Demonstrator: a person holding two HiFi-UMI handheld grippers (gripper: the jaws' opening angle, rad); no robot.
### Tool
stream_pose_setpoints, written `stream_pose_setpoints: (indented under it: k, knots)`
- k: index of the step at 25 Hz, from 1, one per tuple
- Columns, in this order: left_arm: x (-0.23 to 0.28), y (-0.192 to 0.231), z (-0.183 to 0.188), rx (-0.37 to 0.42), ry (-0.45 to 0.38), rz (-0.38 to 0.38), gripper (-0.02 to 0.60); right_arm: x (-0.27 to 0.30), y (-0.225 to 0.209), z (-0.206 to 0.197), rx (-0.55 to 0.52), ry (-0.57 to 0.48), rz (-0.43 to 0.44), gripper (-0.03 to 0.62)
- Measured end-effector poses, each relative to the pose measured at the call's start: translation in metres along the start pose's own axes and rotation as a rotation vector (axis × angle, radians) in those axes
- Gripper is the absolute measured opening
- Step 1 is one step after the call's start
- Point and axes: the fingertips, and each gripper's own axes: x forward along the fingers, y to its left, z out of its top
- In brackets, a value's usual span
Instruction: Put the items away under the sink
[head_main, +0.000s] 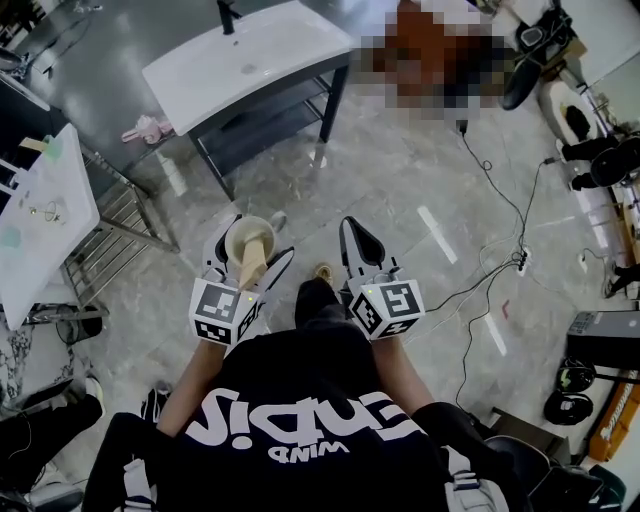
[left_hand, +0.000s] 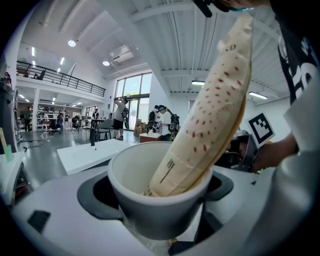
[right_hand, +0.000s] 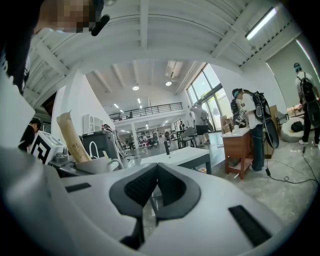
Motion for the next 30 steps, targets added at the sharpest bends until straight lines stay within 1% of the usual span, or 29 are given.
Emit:
stream_pose_setpoints:
  k: [8, 23, 26, 30]
  knots:
    - [0.055, 0.012, 0.025, 0.019, -0.005, 0.003, 0.469, 0.032, -0.049, 0.02, 0.005, -0.012, -0.002, 0.018]
    - [0.161, 0.026, 0.064, -0.002, -0.023, 0.071, 0.469, 0.098, -0.146, 0.054, 0.002, -0.005, 0.068, 0.018]
    - [0.176, 0.026, 0.067, -0.001, -0.024, 0.08, 0.469, 0.106, -0.16, 0.056, -0.004, -0.002, 0.082, 0.018]
    - [0.189, 0.029, 0.068, -0.002, -0.018, 0.094, 0.469, 0.118, -0.167, 0.056, -0.008, 0.01, 0.106, 0.018]
